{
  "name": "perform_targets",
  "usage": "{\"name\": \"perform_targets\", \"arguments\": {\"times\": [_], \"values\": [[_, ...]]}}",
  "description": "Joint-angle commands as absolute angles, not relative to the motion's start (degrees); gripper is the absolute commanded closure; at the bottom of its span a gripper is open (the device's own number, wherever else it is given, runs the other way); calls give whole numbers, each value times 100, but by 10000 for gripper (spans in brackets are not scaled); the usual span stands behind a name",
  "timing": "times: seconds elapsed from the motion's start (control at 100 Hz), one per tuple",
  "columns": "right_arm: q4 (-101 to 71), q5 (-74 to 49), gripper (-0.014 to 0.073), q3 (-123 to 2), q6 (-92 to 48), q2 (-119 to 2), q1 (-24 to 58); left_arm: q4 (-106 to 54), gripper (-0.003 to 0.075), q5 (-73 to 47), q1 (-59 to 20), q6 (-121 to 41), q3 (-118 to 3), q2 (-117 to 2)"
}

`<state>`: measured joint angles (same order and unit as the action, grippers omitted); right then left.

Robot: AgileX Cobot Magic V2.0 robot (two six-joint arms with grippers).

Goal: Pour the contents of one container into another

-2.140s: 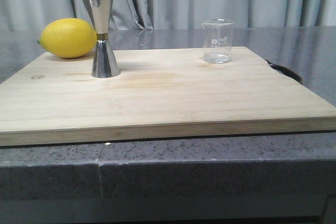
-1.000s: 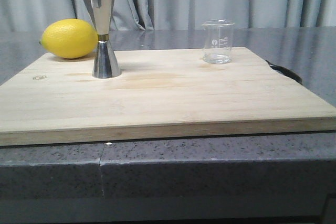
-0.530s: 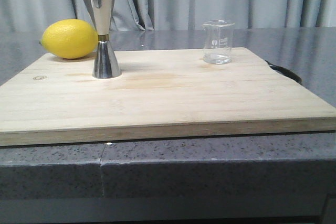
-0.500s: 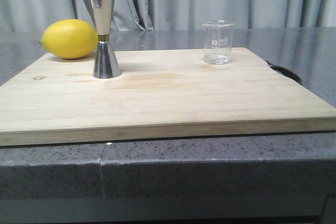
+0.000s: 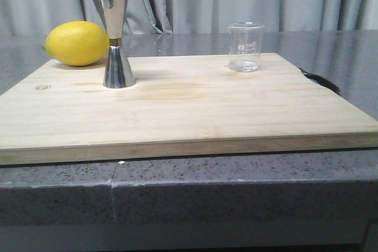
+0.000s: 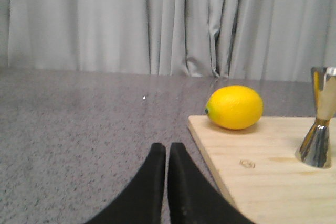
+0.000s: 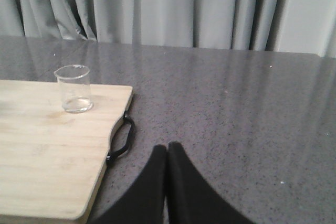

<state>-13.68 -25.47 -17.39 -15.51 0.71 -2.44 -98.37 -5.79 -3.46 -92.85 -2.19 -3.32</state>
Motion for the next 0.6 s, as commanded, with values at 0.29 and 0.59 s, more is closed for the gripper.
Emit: {"name": "perform_targets", "arguments": {"times": [0.29,0.59], "values": [[-1420,-787,647,-1194,-1582,119,-273,-10219,739,-447,-396,-9237,-166,-402],[-1420,-835,646,-1194,-1582,119,-273,-10268,739,-618,-396,-9237,-166,-402]]}}
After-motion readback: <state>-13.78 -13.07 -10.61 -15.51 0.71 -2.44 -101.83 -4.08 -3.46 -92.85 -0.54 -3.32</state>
